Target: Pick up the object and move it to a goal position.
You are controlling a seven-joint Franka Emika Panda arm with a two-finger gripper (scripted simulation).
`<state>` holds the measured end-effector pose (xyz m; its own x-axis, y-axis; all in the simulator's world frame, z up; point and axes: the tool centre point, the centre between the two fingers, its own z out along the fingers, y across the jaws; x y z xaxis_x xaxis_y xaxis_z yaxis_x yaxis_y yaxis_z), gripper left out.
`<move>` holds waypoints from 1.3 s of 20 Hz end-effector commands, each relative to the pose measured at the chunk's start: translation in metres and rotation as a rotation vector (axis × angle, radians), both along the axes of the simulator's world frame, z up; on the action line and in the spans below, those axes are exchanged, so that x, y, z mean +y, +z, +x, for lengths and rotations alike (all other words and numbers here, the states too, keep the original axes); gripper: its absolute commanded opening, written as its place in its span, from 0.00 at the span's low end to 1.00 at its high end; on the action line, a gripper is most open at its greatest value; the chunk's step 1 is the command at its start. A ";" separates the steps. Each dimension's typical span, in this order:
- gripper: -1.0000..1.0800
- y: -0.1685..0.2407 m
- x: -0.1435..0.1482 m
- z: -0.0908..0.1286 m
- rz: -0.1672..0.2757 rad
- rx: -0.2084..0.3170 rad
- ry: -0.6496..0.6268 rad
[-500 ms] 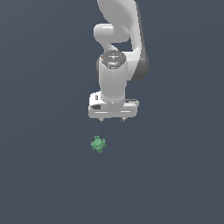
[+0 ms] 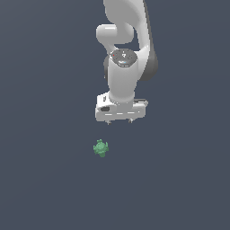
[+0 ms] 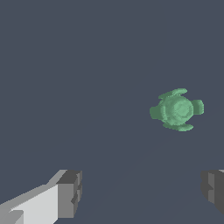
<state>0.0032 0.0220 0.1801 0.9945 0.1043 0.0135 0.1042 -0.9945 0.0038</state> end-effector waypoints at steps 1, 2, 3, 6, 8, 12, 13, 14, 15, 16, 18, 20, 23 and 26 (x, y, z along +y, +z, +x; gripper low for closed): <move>0.96 0.002 0.004 -0.001 0.000 -0.001 0.017; 0.96 0.002 0.004 -0.001 0.000 -0.001 0.018; 0.96 0.002 0.004 -0.001 0.000 -0.001 0.017; 0.96 0.000 0.001 0.001 0.000 0.000 0.000; 0.96 -0.003 -0.001 0.003 0.002 0.000 -0.020; 0.96 -0.011 -0.010 0.011 0.005 0.002 -0.084; 0.96 -0.013 -0.013 0.013 0.006 0.003 -0.105; 0.96 -0.016 -0.016 0.016 0.007 0.003 -0.127; 0.96 -0.020 -0.020 0.019 0.008 0.004 -0.152; 0.96 -0.023 -0.024 0.022 0.009 0.005 -0.179; 0.96 -0.032 -0.032 0.028 0.011 0.007 -0.239; 0.96 -0.041 -0.042 0.035 0.012 0.008 -0.306; 0.96 -0.056 -0.058 0.044 0.012 0.010 -0.405; 0.96 -0.068 -0.070 0.051 0.011 0.012 -0.486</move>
<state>0.0506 -0.0420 0.1181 0.9430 -0.3327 0.0005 -0.3326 -0.9430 -0.0062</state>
